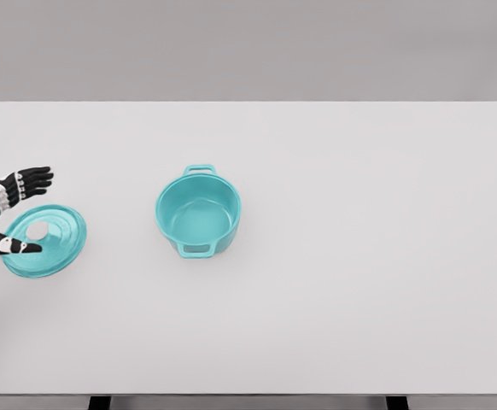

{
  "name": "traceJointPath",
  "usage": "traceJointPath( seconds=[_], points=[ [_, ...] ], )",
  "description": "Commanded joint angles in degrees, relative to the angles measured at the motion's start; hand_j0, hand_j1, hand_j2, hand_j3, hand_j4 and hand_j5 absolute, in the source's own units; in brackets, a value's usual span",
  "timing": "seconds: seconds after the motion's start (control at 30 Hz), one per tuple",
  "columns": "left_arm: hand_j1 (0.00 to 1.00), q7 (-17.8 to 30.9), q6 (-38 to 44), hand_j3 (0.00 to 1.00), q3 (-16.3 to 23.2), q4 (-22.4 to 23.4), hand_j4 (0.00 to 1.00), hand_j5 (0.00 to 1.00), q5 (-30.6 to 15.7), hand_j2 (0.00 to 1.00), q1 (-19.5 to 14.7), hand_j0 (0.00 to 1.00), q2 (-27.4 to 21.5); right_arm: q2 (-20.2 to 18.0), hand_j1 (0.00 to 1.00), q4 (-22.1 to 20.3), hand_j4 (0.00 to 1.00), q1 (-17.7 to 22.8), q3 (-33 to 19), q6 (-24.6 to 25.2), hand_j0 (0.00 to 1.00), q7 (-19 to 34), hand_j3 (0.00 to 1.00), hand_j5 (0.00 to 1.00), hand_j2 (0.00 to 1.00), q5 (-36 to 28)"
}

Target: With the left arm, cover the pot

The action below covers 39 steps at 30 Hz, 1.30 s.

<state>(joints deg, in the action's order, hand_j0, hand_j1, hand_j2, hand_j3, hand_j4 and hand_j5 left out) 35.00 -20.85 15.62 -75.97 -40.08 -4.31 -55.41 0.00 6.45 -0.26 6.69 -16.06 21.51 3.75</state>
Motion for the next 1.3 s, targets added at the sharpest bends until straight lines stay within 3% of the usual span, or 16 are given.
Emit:
traceJointPath(
  seconds=[0.0,0.13,1.27],
  points=[
    [1.0,0.0,0.0,1.0,-0.1,1.4,1.0,1.0,-0.4,1.0,0.0,1.0,0.0,0.0,1.0,0.1,1.0,0.0,0.0,0.0,1.0,0.0,1.0,1.0,1.0,0.0],
    [0.85,0.0,0.5,0.85,-0.1,2.0,0.85,0.85,2.6,0.85,-0.2,0.85,0.7,0.0,1.0,0.1,1.0,0.0,0.0,0.0,1.0,0.0,1.0,1.0,1.0,0.0],
    [0.89,0.0,0.5,0.89,0.1,3.1,0.89,0.89,2.6,0.89,0.1,0.89,0.6,0.0,1.0,0.1,1.0,0.0,0.0,0.0,1.0,0.0,1.0,1.0,1.0,0.0]
  ],
)
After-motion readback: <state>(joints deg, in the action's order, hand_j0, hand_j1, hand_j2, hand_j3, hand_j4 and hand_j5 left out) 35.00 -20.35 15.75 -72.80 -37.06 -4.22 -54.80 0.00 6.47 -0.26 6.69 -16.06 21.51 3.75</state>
